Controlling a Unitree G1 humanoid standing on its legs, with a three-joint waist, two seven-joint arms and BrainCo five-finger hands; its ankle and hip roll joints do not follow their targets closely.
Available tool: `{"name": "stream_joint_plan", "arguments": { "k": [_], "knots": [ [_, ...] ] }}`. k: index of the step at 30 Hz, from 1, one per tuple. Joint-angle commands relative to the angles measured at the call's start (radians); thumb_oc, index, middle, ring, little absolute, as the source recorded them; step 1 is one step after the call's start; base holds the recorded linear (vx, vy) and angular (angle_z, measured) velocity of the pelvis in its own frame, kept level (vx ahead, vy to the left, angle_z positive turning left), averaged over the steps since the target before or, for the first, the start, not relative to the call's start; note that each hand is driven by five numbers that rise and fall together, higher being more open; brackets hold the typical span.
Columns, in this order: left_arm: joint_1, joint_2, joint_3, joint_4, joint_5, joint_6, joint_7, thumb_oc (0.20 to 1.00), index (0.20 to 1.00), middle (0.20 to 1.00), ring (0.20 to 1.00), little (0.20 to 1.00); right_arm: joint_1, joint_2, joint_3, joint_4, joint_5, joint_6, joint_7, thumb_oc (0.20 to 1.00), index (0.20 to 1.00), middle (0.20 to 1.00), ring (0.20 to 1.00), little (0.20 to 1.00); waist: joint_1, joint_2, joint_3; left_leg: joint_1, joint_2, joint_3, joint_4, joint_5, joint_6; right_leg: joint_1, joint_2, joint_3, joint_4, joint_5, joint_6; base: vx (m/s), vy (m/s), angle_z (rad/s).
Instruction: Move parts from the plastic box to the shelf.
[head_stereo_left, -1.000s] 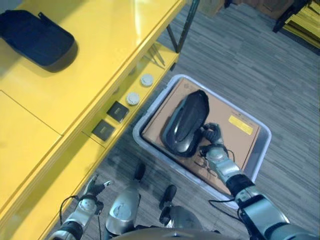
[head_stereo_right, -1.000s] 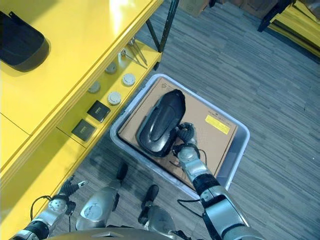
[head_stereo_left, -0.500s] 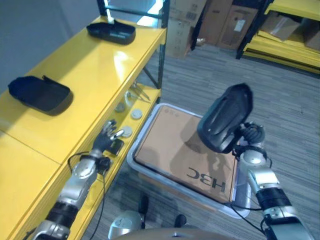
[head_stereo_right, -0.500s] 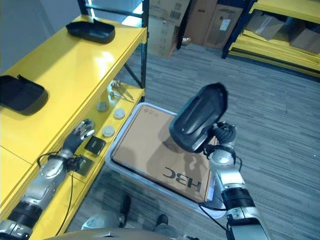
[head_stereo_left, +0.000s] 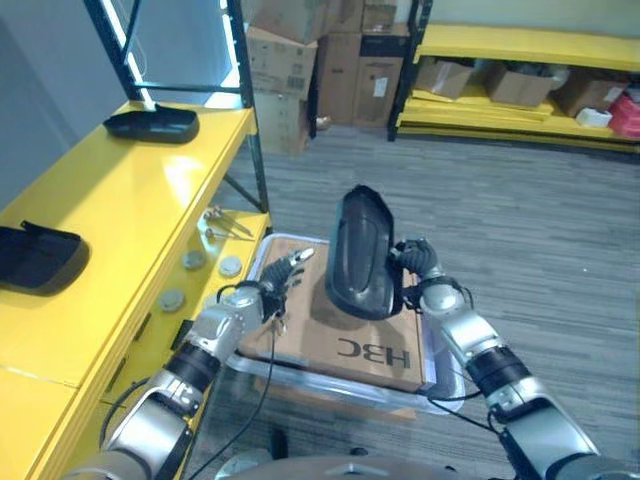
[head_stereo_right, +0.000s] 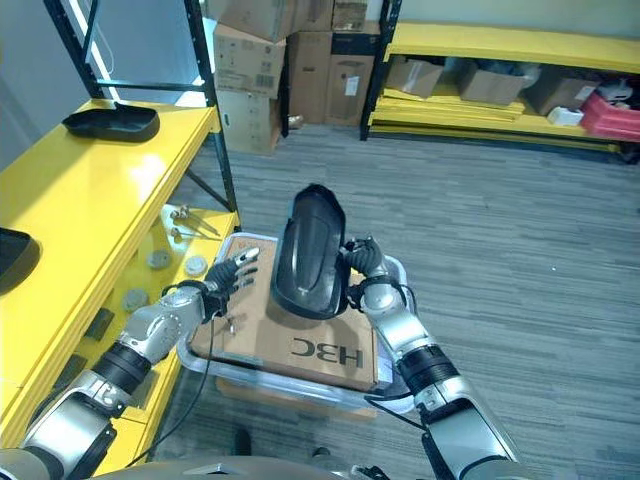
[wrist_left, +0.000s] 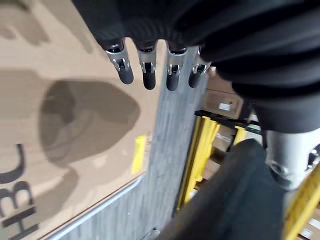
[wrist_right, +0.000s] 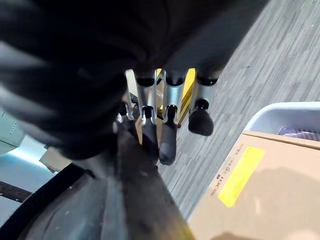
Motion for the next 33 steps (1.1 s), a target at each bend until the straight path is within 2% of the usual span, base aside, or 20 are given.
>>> {"name": "stream_joint_plan", "arguments": {
  "k": [1, 7, 11, 15, 19, 25, 27, 29, 31, 32, 33],
  "knots": [
    [-0.048, -0.023, -0.037, 0.053, -0.028, 0.026, 0.02, 1.0, 1.0, 1.0, 1.0, 1.0, -0.1, -0.002, 0.012, 0.025, -0.037, -0.034, 0.017, 0.2, 0.2, 0.2, 0.2, 0.2, 0.035, -0.002, -0.061, -0.001, 0.041, 0.049, 0.049, -0.078, -0.019, -0.108, -0.03, 0.01, 0.016, 0.085, 0.067, 0.02, -0.01, -0.05],
    [-0.068, -0.06, -0.047, 0.059, -0.104, -0.018, 0.036, 1.0, 1.0, 1.0, 1.0, 1.0, -0.099, 0.025, 0.038, 0.023, -0.048, -0.03, 0.037, 0.2, 0.2, 0.2, 0.2, 0.2, 0.02, -0.002, -0.065, 0.0, 0.039, 0.06, 0.054, -0.085, -0.017, -0.115, -0.028, 0.022, 0.02, 0.084, 0.067, 0.01, -0.006, -0.11],
    [-0.074, -0.078, -0.047, 0.016, -0.153, -0.082, 0.04, 1.0, 1.0, 1.0, 1.0, 1.0, -0.087, 0.041, 0.058, 0.029, -0.071, -0.037, 0.058, 0.2, 0.2, 0.2, 0.2, 0.2, 0.018, -0.003, -0.063, 0.001, 0.037, 0.061, 0.056, -0.087, -0.015, -0.114, -0.028, 0.023, 0.021, 0.083, 0.066, 0.01, -0.004, -0.04],
    [-0.08, -0.083, -0.043, -0.028, -0.202, -0.086, 0.041, 1.0, 1.0, 1.0, 1.0, 1.0, -0.087, 0.054, 0.076, 0.043, -0.086, -0.038, 0.07, 0.2, 0.2, 0.2, 0.2, 0.2, 0.019, -0.004, -0.063, 0.002, 0.036, 0.061, 0.056, -0.088, -0.015, -0.112, -0.027, 0.021, 0.022, 0.082, 0.064, 0.0, 0.0, 0.0],
    [-0.08, -0.081, -0.047, -0.061, -0.181, -0.112, 0.036, 1.0, 1.0, 1.0, 1.0, 1.0, -0.085, 0.067, 0.097, 0.051, -0.103, -0.037, 0.088, 0.2, 0.2, 0.2, 0.2, 0.2, 0.022, -0.005, -0.062, 0.003, 0.036, 0.06, 0.056, -0.088, -0.015, -0.112, -0.027, 0.018, 0.027, 0.079, 0.064, 0.0, 0.0, 0.0],
    [-0.077, -0.076, -0.049, -0.076, -0.178, -0.104, 0.016, 1.0, 1.0, 1.0, 1.0, 1.0, -0.082, 0.085, 0.123, 0.069, -0.117, -0.047, 0.097, 0.2, 0.2, 0.2, 0.2, 0.2, 0.029, -0.006, -0.064, 0.004, 0.035, 0.055, 0.055, -0.087, -0.015, -0.108, -0.026, 0.015, 0.028, 0.076, 0.063, 0.0, 0.0, 0.0],
    [-0.071, -0.071, -0.061, -0.083, -0.166, -0.073, -0.017, 1.0, 1.0, 1.0, 1.0, 1.0, -0.076, 0.088, 0.131, 0.071, -0.108, -0.054, 0.088, 0.2, 0.2, 0.2, 0.2, 0.2, 0.03, -0.006, -0.063, 0.005, 0.036, 0.053, 0.055, -0.087, -0.015, -0.107, -0.026, 0.014, 0.028, 0.076, 0.063, 0.0, 0.0, 0.0],
    [-0.069, -0.07, -0.068, -0.083, -0.158, -0.069, -0.031, 1.0, 1.0, 1.0, 1.0, 1.0, -0.076, 0.09, 0.133, 0.069, -0.106, -0.053, 0.084, 0.2, 0.2, 0.2, 0.2, 0.2, 0.03, -0.005, -0.062, 0.006, 0.035, 0.053, 0.054, -0.087, -0.014, -0.106, -0.026, 0.014, 0.027, 0.076, 0.063, 0.0, 0.0, 0.0],
    [-0.071, -0.062, -0.091, -0.085, -0.106, -0.045, -0.082, 1.0, 1.0, 1.0, 1.0, 1.0, -0.074, 0.096, 0.139, 0.065, -0.107, -0.048, 0.077, 0.2, 0.2, 0.2, 0.2, 0.2, 0.028, -0.004, -0.06, 0.01, 0.035, 0.054, 0.051, -0.088, -0.012, -0.105, -0.026, 0.015, 0.028, 0.075, 0.064, 0.0, 0.0, 0.0],
    [-0.075, -0.056, -0.11, -0.09, -0.048, -0.018, -0.149, 1.0, 1.0, 1.0, 1.0, 1.0, -0.07, 0.098, 0.139, 0.064, -0.106, -0.051, 0.075, 0.2, 0.2, 0.2, 0.2, 0.2, 0.025, -0.002, -0.062, 0.013, 0.035, 0.056, 0.049, -0.087, -0.011, -0.104, -0.025, 0.017, 0.026, 0.075, 0.065, 0.0, 0.0, 0.0],
    [-0.079, -0.051, -0.122, -0.093, -0.017, -0.016, -0.183, 1.0, 1.0, 1.0, 1.0, 1.0, -0.068, 0.097, 0.138, 0.064, -0.105, -0.052, 0.074, 0.2, 0.2, 0.2, 0.2, 0.2, 0.024, -0.001, -0.063, 0.013, 0.035, 0.056, 0.049, -0.088, -0.011, -0.105, -0.025, 0.017, 0.026, 0.075, 0.065, 0.0, 0.0, 0.0]
  ]
}}
